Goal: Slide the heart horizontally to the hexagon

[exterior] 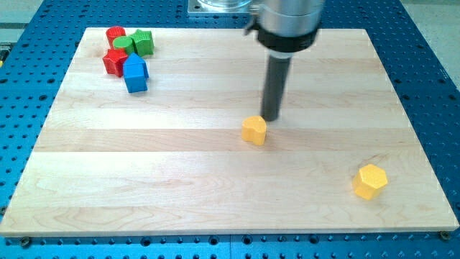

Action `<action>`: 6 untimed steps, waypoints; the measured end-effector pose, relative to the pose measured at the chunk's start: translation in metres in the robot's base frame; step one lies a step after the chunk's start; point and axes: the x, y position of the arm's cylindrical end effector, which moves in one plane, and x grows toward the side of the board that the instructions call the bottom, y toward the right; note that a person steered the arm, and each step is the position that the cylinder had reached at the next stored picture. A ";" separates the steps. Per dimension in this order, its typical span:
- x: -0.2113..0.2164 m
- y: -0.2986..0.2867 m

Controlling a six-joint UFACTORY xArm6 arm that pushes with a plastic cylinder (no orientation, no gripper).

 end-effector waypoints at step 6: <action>0.054 0.001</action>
